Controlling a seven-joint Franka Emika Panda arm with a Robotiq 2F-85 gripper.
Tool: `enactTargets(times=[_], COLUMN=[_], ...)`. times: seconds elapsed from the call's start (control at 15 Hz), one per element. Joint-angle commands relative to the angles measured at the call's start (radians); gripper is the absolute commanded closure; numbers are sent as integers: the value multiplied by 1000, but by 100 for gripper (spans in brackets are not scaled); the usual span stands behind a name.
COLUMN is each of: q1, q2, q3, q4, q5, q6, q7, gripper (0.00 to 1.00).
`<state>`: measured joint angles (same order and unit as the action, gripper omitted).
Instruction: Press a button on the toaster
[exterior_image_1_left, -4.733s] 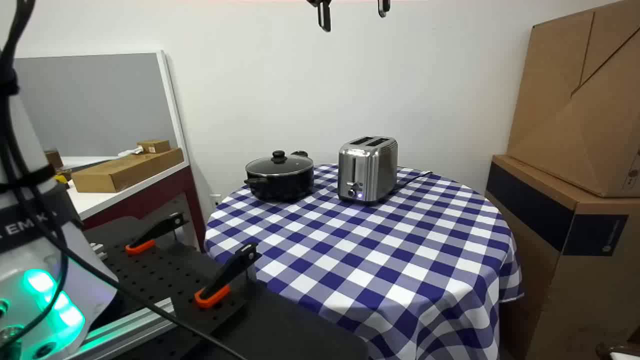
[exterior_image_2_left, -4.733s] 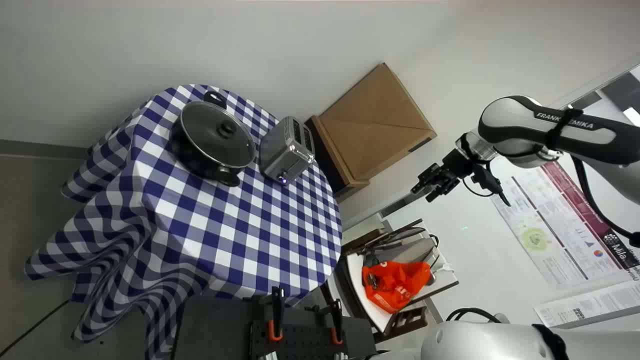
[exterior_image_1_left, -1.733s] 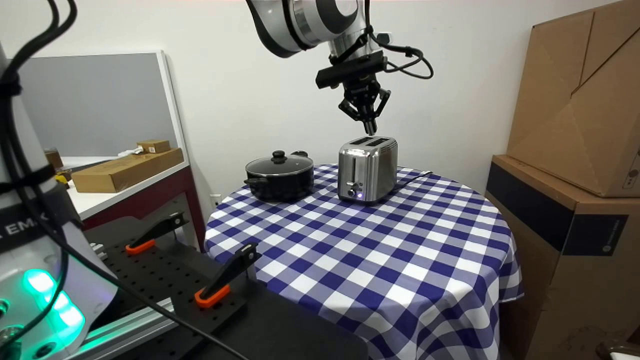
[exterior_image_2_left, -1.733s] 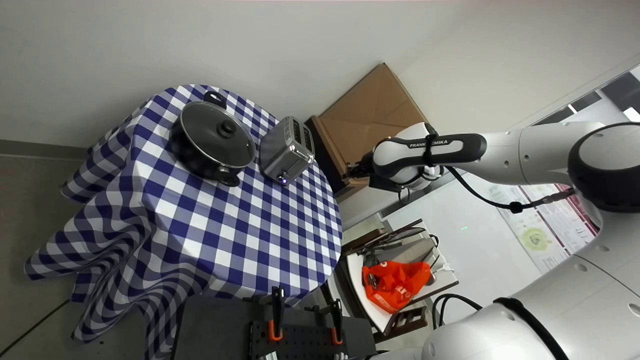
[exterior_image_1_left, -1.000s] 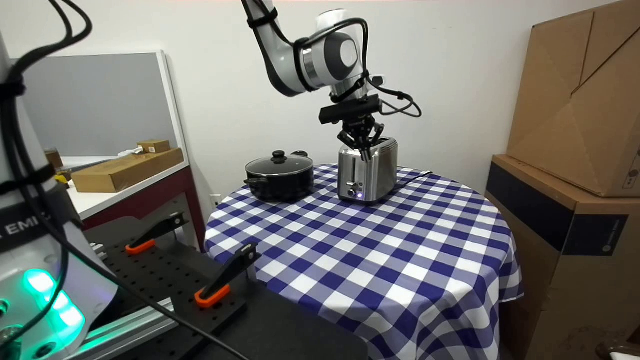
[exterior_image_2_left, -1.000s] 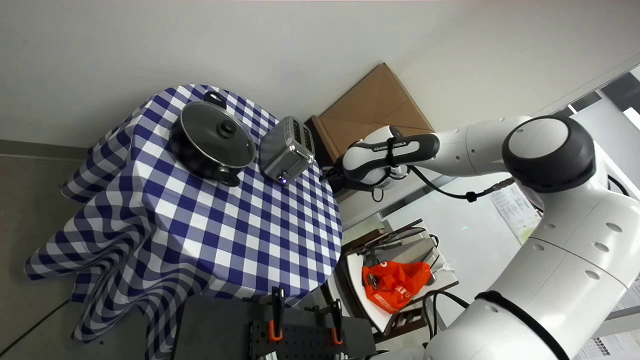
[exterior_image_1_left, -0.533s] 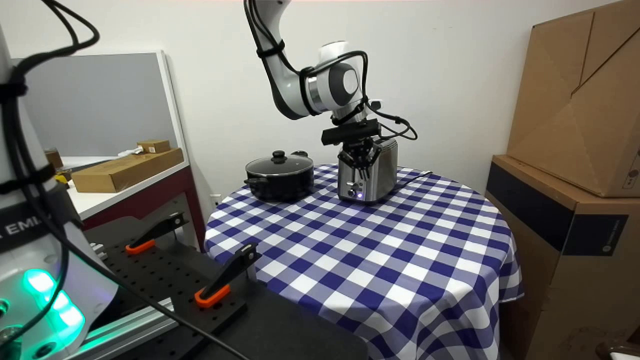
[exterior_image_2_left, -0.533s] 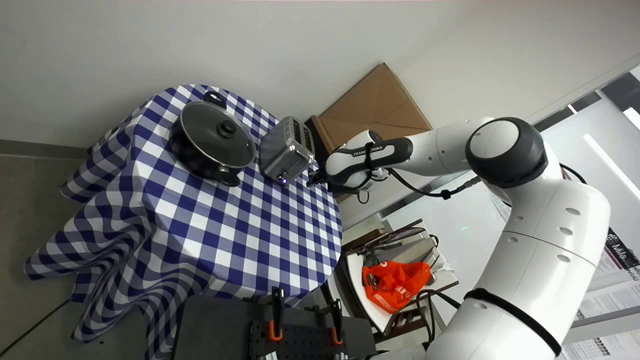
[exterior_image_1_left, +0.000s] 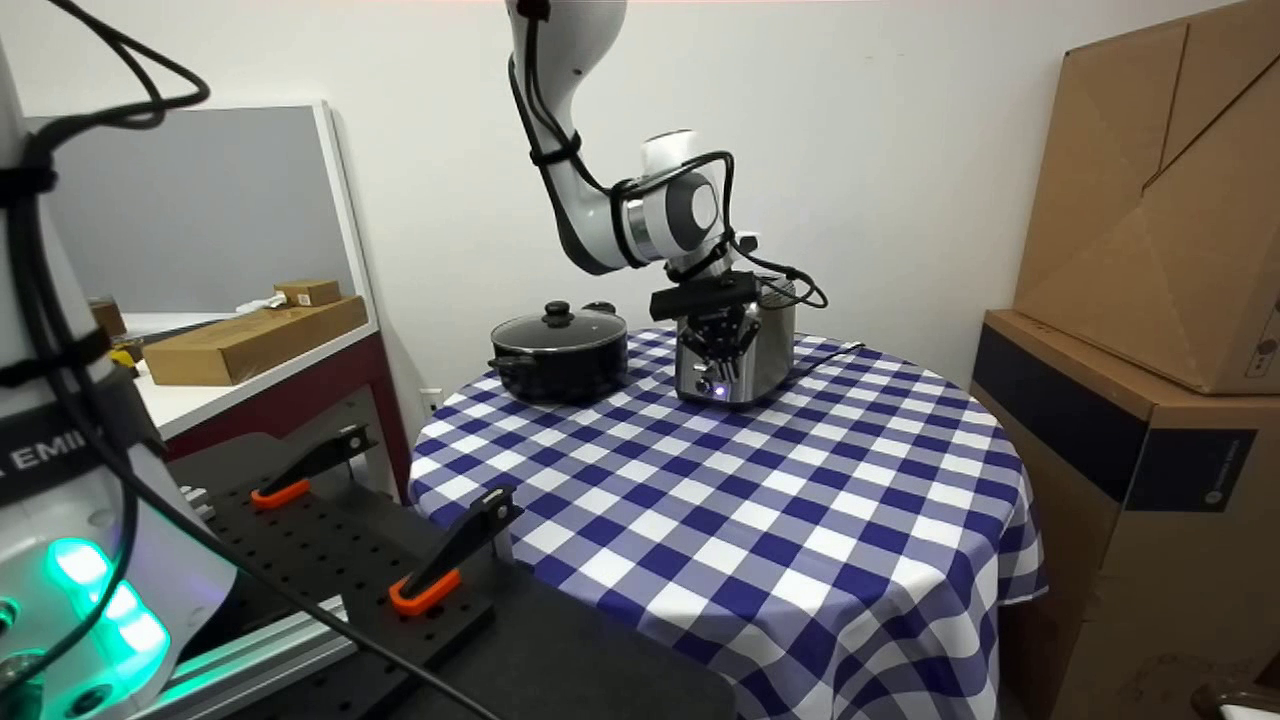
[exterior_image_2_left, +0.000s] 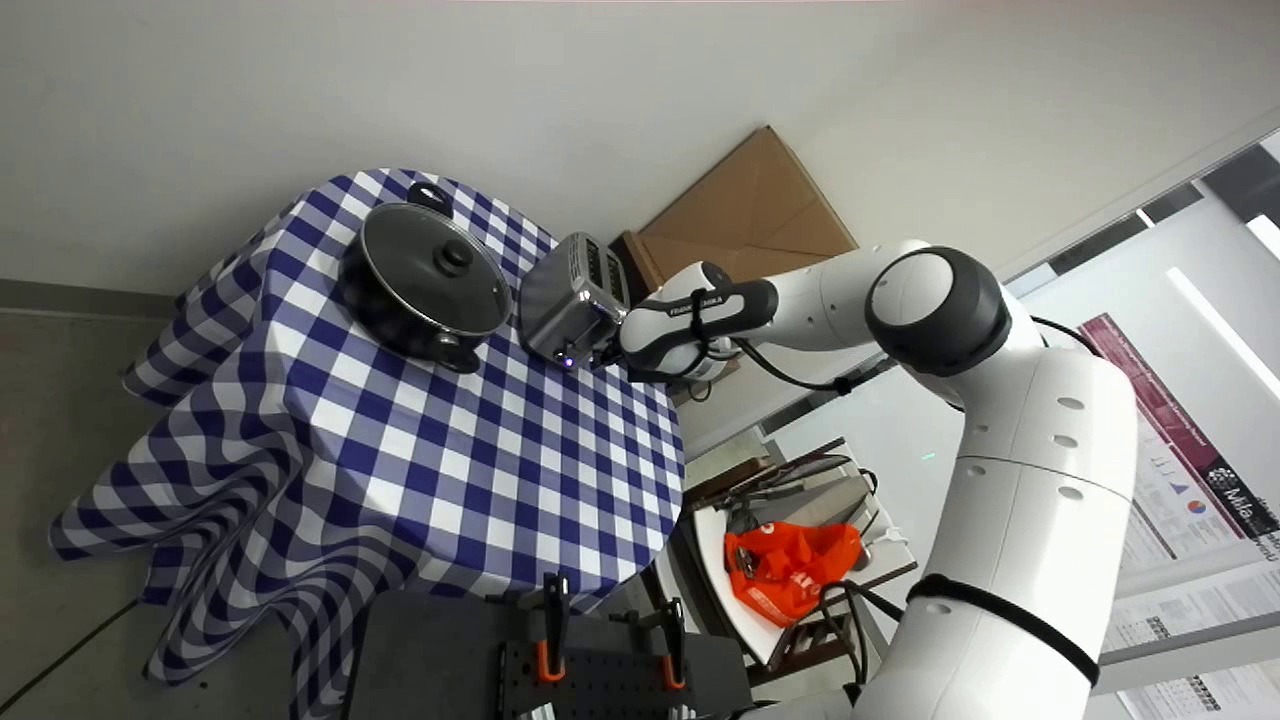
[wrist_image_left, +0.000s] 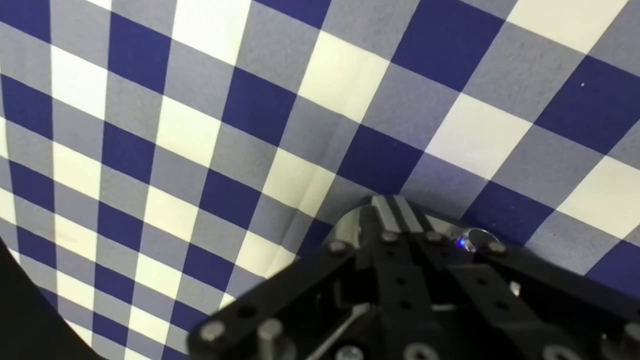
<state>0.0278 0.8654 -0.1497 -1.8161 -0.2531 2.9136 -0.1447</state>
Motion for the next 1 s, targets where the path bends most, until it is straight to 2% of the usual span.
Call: enactTargets(times=[0.0, 0.93], q1=[24, 40], q2=[53, 94], q3=[-8, -2], q4=[60, 72], q5=[1, 2], q6=[12, 22], q7=[29, 29], gripper=[100, 100])
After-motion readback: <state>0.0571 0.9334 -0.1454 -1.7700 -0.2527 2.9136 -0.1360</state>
